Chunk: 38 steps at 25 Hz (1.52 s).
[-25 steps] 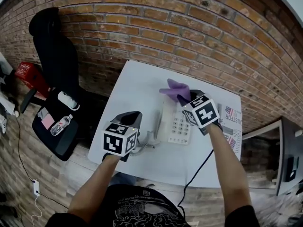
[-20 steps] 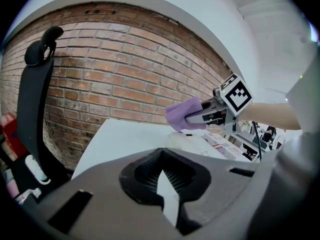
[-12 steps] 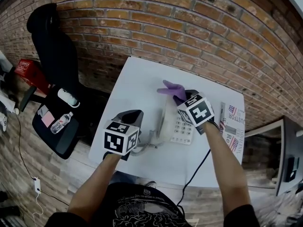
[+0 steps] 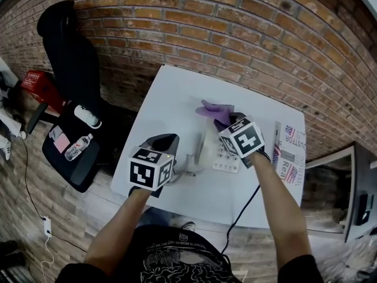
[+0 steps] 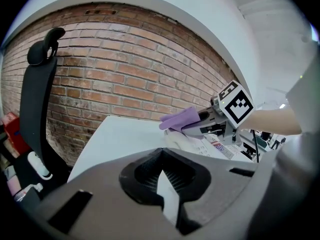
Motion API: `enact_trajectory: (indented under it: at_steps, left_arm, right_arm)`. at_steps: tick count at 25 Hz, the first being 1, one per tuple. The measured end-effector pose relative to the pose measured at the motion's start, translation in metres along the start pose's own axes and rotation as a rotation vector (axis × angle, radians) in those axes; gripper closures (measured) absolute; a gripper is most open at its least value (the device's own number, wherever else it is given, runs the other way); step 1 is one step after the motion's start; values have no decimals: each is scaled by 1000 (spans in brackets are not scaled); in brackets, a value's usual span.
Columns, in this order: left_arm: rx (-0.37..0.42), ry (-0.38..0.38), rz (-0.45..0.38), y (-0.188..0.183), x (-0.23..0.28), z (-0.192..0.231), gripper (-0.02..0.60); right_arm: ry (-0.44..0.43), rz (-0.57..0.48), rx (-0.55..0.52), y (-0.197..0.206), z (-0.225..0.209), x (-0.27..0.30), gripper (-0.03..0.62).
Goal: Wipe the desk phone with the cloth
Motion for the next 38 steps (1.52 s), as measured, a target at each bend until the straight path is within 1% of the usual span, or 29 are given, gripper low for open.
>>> enact_trajectory:
  at_steps: [17, 38]
  left_arm:
    - [-16, -23, -28, 21, -26, -20, 577]
    - [-13, -35, -50, 43, -51, -45, 577]
  right_arm:
    - [-49, -40, 1, 15, 49, -24, 549]
    - [-148, -43, 7, 46, 119, -39, 549]
Point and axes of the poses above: the fingertips, and each gripper's own axes: x forward along the fingers, z to its left, y out of its underside, the point moved 9 cm from there along -x, backward along the fingers, and after that the axes turned 12 degrees about -x, right-handed, at the moved point
